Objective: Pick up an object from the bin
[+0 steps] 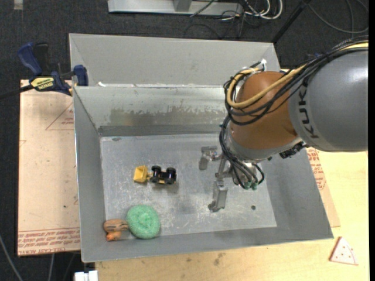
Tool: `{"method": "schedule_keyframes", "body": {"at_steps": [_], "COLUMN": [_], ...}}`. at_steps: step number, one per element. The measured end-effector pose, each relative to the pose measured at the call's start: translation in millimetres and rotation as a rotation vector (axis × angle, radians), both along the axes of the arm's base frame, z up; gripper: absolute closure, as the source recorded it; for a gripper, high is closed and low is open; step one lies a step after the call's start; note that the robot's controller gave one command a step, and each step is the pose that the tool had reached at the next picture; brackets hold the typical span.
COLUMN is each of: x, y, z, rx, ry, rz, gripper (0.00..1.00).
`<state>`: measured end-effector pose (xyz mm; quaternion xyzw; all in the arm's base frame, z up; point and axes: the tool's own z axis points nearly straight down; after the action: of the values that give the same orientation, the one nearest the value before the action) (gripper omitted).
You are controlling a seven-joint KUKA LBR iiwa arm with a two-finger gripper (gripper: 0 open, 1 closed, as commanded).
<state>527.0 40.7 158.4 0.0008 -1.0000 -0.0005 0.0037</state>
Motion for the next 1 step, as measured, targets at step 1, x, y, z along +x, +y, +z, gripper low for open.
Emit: {"method": "schedule_keyframes", "body": {"at_steps": [1], "x": [1.9], "y": [-0.1], "z": [3.6], "rx": [0.000], "ry": [-0.007], "rz": [-0.001], "gripper": [0.00]}}
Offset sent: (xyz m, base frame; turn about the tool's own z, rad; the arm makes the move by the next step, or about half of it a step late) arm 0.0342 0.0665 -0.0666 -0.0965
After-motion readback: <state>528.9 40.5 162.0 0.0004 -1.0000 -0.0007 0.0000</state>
